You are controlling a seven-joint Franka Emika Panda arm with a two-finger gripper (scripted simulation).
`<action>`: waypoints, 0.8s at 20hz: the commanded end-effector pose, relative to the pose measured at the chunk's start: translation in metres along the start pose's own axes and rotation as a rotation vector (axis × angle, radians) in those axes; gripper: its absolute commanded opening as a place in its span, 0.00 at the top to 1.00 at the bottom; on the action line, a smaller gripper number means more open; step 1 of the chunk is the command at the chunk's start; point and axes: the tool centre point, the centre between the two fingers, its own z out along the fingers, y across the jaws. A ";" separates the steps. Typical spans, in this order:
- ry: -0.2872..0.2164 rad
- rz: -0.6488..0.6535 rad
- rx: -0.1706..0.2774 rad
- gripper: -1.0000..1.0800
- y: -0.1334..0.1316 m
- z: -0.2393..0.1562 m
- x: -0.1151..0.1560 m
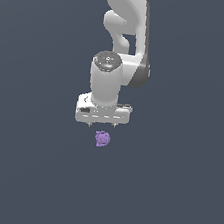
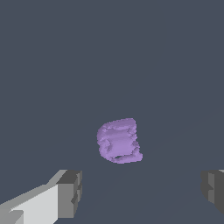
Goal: Pick up the object and move it to a goal position.
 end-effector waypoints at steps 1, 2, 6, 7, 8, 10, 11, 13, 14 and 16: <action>-0.006 -0.049 0.004 0.04 -0.002 0.016 0.001; -0.008 -0.069 0.006 0.04 -0.002 0.023 0.001; -0.015 -0.135 0.014 0.04 -0.005 0.044 0.001; -0.016 -0.147 0.016 0.04 -0.006 0.048 0.001; -0.017 -0.158 0.018 0.04 -0.006 0.051 0.001; -0.018 -0.176 0.020 0.04 -0.007 0.057 0.001; -0.019 -0.183 0.021 0.04 -0.007 0.059 0.001; -0.020 -0.191 0.023 0.04 -0.008 0.062 0.001; -0.020 -0.193 0.023 0.04 -0.008 0.063 0.001; -0.021 -0.189 0.023 0.04 -0.008 0.062 0.000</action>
